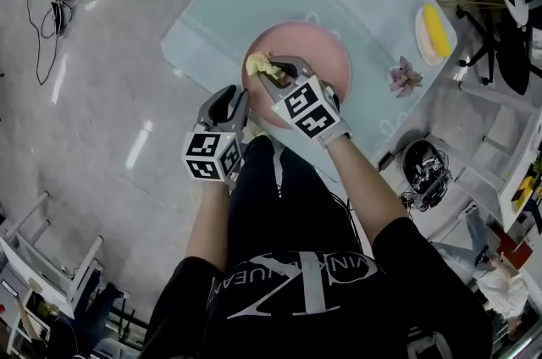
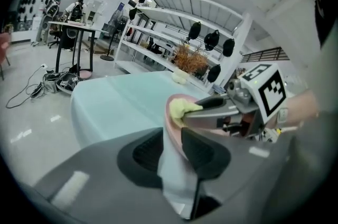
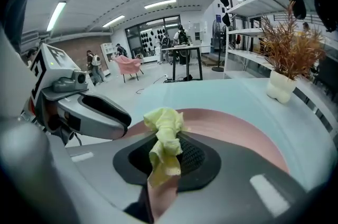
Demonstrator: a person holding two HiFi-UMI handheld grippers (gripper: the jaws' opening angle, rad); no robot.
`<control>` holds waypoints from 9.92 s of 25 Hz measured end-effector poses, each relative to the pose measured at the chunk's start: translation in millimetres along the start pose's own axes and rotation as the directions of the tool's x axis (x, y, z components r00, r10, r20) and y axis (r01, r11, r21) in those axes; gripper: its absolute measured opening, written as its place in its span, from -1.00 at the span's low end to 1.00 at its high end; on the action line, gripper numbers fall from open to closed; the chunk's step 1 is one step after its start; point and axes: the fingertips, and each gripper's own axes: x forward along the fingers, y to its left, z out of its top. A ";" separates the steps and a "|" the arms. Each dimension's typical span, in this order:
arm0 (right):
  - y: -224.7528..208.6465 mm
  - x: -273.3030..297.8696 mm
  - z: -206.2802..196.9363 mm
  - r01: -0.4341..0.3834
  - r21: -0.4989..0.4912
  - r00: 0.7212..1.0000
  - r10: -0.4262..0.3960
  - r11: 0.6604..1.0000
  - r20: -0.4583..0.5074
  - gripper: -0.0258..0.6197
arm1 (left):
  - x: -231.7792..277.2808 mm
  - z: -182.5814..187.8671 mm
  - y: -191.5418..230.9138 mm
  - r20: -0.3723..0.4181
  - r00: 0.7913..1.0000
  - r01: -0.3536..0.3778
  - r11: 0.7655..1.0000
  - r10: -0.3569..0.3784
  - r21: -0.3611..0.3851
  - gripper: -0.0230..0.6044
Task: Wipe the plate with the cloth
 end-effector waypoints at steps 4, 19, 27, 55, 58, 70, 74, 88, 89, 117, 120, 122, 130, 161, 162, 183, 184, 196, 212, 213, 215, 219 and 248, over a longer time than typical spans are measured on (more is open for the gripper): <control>-5.9 14.7 4.5 0.025 -0.067 0.999 -0.027 0.997 -0.029 -0.67 | 4.1 -2.0 -2.0 -0.024 0.999 0.028 1.000 -0.028 0.003 -0.93; -72.2 11.6 -3.8 0.166 -0.275 0.967 -0.210 0.947 -0.141 -0.69 | 8.5 -3.3 -4.2 -0.053 0.997 0.060 0.998 -0.061 -0.020 -0.93; -107.4 -12.7 -24.9 0.291 -0.225 0.924 -0.334 0.930 -0.185 -0.70 | 7.4 -3.6 -4.6 -0.057 0.997 0.060 0.998 -0.061 -0.016 -0.93; -29.5 -95.3 -134.3 0.142 -0.035 0.874 -0.142 0.989 -0.466 -0.71 | 6.7 -5.9 -6.5 -0.044 0.998 0.039 0.999 -0.040 -0.029 -0.93; -8.4 -92.8 -136.1 0.099 0.005 0.875 -0.085 0.995 -0.476 -0.71 | 7.6 -6.3 -6.6 -0.044 0.998 0.035 0.999 -0.037 -0.031 -0.93; 42.3 -62.8 -111.5 -0.053 -0.004 0.899 0.046 0.999 -0.435 -0.70 | 6.9 -5.8 -5.9 -0.039 0.999 0.025 0.999 -0.027 -0.048 -0.93; 51.6 -49.3 -98.4 -0.081 -0.043 0.908 0.056 0.996 -0.415 -0.70 | 7.1 -6.3 -6.3 -0.042 0.999 0.023 0.999 -0.025 -0.048 -0.93; 28.7 2.1 -38.1 -0.086 -0.135 0.956 0.044 0.987 -0.289 -0.69 | 7.5 -5.4 -5.3 -0.047 0.998 0.033 0.999 -0.035 -0.044 -0.93; 22.9 5.6 -33.5 -0.077 -0.137 0.959 0.036 0.988 -0.281 -0.69 | 7.6 -5.5 -5.3 -0.047 0.998 0.034 0.998 -0.036 -0.044 -0.93; -102.8 -56.4 -77.6 0.335 -0.082 0.888 -0.344 0.939 -0.305 -0.71 | 8.1 -6.0 -5.3 -0.051 0.997 0.052 0.998 -0.055 -0.047 -0.93; -91.1 -67.9 -91.8 0.327 -0.077 0.887 -0.334 0.942 -0.320 -0.71 | 7.8 -6.4 -4.8 -0.051 0.997 0.050 0.997 -0.053 -0.051 -0.93; -81.5 -74.1 -100.9 0.312 -0.055 0.892 -0.312 0.949 -0.327 -0.71 | 7.7 -6.4 -4.4 -0.051 0.997 0.050 0.997 -0.053 -0.053 -0.93; -35.3 -85.7 -122.7 0.209 0.006 0.913 -0.193 0.978 -0.359 -0.71 | 7.9 -6.0 -4.6 -0.046 0.998 0.046 0.997 -0.049 -0.062 -0.93; -4.5 -2.7 -37.9 -0.020 -0.142 0.964 -0.019 0.990 -0.267 -0.69 | 8.1 -4.5 -2.9 -0.045 0.997 0.058 0.995 -0.062 -0.080 -0.93; -10.0 -0.9 -35.1 -0.012 -0.145 0.965 -0.027 0.989 -0.262 -0.69 | 7.9 -4.6 -3.0 -0.045 0.997 0.059 0.995 -0.063 -0.079 -0.93; -84.3 -58.7 -87.0 0.232 -0.136 0.909 -0.264 0.963 -0.323 -0.71 | 9.7 -7.6 -4.6 -0.048 0.998 0.038 0.997 -0.041 -0.072 -0.93; -81.7 -61.5 -90.2 0.232 -0.135 0.907 -0.264 0.963 -0.327 -0.71 | 9.7 -7.4 -4.6 -0.048 0.998 0.037 0.997 -0.040 -0.072 -0.93; -13.4 -69.5 -111.3 0.075 -0.143 0.919 -0.124 0.987 -0.375 -0.71 | 9.5 -7.7 -4.8 -0.041 0.999 0.031 0.996 -0.035 -0.083 -0.93; -2.0 -19.3 -57.8 0.029 -0.172 0.959 -0.076 0.985 -0.273 -0.70 | 10.0 -5.8 -3.2 -0.051 0.998 0.036 0.996 -0.040 -0.085 -0.93; -5.8 -18.3 -55.6 0.040 -0.171 0.960 -0.085 0.984 -0.268 -0.70 | 9.8 -5.6 -3.3 -0.053 0.998 0.036 0.996 -0.040 -0.084 -0.93; -14.5 -17.4 -52.2 0.064 -0.176 0.959 -0.109 0.982 -0.261 -0.69 | 9.5 -5.5 -3.7 -0.054 0.998 0.036 0.996 -0.041 -0.083 -0.93; -34.8 -19.3 -50.9 0.129 -0.193 0.949 -0.177 0.973 -0.261 -0.70 | 9.9 -6.0 -4.4 -0.052 0.998 0.038 0.996 -0.043 -0.082 -0.93; -3.0 -32.9 -69.6 0.073 -0.234 0.935 -0.148 0.969 -0.323 -0.70 | 8.2 -5.1 -3.6 -0.066 0.996 0.049 0.996 -0.054 -0.073 -0.93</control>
